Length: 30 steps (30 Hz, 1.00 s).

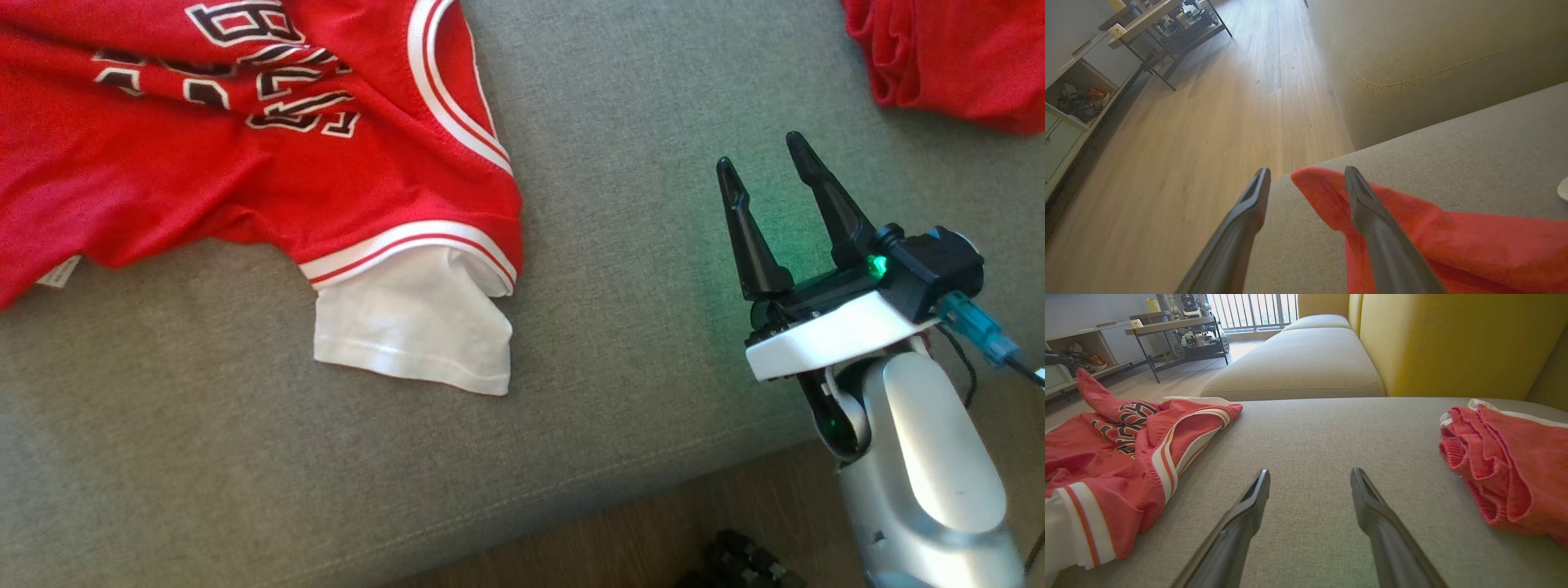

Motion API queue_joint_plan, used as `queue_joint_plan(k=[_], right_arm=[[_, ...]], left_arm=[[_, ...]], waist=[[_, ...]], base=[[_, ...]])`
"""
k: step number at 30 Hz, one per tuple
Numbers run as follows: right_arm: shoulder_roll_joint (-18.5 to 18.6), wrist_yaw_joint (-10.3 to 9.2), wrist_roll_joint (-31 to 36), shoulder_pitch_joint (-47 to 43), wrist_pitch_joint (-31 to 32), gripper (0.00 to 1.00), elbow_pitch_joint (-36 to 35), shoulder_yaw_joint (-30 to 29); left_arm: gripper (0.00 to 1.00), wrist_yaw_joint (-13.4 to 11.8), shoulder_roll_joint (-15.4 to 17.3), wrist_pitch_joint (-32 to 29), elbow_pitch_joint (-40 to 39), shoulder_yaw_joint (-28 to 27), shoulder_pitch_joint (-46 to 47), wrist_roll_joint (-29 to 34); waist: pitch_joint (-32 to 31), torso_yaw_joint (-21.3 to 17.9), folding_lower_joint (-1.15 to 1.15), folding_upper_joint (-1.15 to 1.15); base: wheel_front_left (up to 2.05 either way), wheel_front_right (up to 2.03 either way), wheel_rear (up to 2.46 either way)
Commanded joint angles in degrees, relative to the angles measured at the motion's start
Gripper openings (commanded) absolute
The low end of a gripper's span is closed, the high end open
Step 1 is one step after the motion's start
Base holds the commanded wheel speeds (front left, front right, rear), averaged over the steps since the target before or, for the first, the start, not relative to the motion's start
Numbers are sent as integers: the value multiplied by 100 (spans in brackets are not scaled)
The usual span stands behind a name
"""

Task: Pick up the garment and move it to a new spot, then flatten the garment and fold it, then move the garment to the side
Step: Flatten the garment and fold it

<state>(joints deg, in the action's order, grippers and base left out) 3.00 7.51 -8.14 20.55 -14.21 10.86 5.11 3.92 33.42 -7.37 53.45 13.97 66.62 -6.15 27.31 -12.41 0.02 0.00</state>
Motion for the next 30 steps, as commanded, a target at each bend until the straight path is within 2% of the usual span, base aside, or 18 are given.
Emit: queue_joint_plan(k=[1, 7, 16, 23, 30], right_arm=[[-13, -2, -10, 46, -48, 100, -144, 93], [-13, -2, 123, -23, -57, 100, -81, 36], [-13, -2, 343, -318, 80, 100, 4, -286], [-13, -2, 405, -730, 259, 100, -30, -467], [-13, -2, 340, -1180, 359, 100, -110, -504]], left_arm=[[100, -83, 260, 191, -111, -125, 327, 7], [100, -95, -23, 969, 272, -22, 376, -25], [100, 158, -503, 1995, 187, 79, -192, -331], [100, 225, -859, 2199, -829, 35, -1512, -734], [100, -117, -1299, 2226, -2455, -203, -3389, -1230]], waist=[[-52, 53, -2, 0], [-418, 355, -2, 0], [-1336, 1023, -2, 0], [-1974, 1492, -2, 0], [-2416, 1809, -2, 0]], base=[[0, 0, 0], [0, 0, 0], [0, 0, 0], [0, 0, 0], [0, 0, 0]])
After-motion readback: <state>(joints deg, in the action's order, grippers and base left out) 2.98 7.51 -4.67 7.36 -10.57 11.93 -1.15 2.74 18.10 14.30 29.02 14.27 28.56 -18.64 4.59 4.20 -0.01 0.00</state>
